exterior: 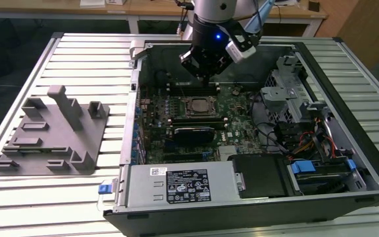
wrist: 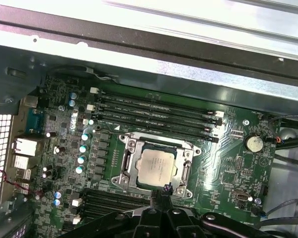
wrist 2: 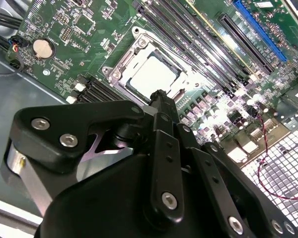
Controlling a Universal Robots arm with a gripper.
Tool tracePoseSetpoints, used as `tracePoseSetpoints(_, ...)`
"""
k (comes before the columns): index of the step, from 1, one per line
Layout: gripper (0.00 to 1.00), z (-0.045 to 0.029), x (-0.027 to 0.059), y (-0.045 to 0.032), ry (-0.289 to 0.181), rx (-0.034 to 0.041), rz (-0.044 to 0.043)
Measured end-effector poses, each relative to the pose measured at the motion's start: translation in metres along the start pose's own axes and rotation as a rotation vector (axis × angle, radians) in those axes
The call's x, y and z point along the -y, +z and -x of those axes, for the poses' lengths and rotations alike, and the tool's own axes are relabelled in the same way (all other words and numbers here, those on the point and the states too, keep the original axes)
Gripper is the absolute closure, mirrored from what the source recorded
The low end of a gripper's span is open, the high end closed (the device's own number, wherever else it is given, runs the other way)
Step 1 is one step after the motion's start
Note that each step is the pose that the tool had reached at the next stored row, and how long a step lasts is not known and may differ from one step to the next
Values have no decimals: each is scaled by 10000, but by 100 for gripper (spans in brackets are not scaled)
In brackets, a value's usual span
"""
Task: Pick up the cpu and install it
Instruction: 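Install the first cpu locking lever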
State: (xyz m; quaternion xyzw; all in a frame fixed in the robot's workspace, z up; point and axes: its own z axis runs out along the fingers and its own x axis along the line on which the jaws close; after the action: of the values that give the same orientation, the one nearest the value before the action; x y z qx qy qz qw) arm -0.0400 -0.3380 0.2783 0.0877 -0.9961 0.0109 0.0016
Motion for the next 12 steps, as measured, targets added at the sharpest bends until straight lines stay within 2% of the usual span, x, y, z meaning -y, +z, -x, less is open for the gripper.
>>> tracePoseSetpoints(12,89,-40,4,-4,0,18,13)
